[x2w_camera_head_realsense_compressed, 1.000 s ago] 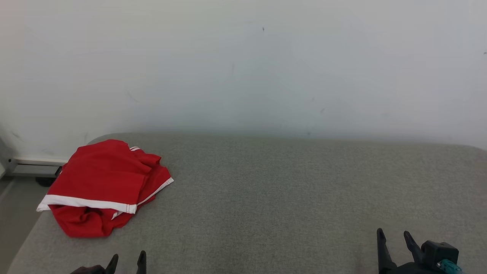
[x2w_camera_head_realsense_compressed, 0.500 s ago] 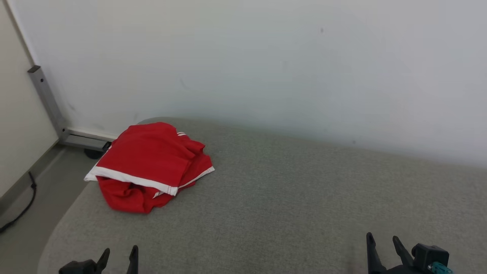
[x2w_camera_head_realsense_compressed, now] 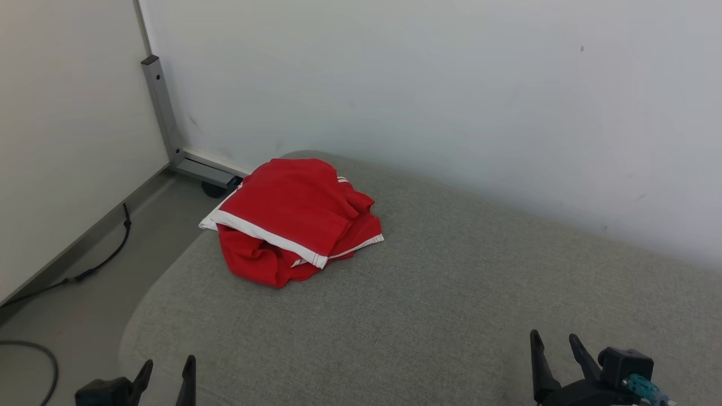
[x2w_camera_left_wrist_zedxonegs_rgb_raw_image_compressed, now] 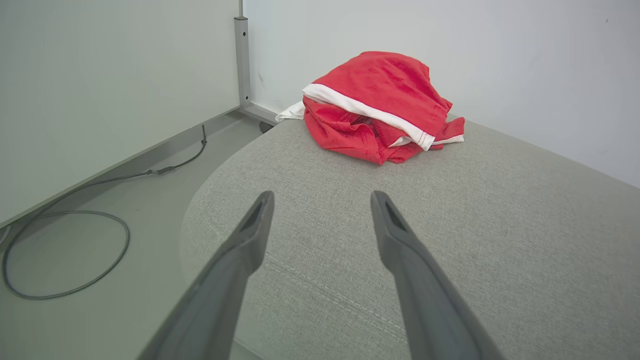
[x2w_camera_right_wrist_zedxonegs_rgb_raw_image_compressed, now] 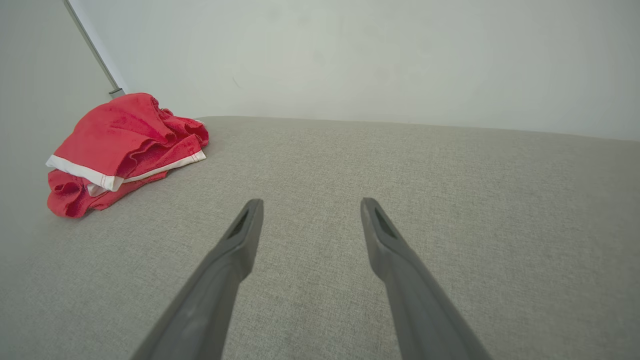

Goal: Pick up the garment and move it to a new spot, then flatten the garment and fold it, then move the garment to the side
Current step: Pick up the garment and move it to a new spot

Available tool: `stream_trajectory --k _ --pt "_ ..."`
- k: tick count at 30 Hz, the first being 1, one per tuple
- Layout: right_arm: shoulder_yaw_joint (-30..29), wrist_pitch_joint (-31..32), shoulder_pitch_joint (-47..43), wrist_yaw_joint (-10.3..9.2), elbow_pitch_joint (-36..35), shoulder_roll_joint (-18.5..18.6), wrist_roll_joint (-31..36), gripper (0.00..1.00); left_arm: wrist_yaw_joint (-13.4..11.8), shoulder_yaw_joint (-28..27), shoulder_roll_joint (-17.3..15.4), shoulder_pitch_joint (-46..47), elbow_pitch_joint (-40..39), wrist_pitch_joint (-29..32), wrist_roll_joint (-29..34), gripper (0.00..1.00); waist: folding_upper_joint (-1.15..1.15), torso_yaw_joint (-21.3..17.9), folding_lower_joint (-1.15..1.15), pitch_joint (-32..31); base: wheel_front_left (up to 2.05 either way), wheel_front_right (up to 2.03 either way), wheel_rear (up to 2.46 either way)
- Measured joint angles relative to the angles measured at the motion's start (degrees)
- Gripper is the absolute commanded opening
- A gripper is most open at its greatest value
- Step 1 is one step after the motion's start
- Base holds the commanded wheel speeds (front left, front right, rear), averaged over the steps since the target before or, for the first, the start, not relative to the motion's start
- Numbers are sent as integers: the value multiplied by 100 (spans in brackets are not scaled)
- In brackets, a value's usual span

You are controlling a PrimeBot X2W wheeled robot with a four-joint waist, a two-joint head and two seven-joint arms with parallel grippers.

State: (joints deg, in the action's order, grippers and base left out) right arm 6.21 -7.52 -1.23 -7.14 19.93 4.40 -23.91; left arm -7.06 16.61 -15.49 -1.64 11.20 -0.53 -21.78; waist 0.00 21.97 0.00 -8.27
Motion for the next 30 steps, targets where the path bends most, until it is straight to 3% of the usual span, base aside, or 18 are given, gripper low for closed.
stream_trajectory --k 7,17,24,30 --pt "122 56 176 0 -93 -24 60 100 0 -101 3 -7 -80 52 0 100 0 179 0 79 0 0 0" --pt "477 421 211 67 -353 144 320 100 32 35 64 499 11 238 0 100 0 34 0 207 0 0 0" --pt "1084 973 531 515 -582 375 559 100 254 121 241 1496 525 499 -51 100 0 -221 1 413 0 0 0" --pt "1362 1332 842 775 -934 499 716 100 325 35 242 2393 1006 712 -67 100 0 -517 1 645 0 0 0"
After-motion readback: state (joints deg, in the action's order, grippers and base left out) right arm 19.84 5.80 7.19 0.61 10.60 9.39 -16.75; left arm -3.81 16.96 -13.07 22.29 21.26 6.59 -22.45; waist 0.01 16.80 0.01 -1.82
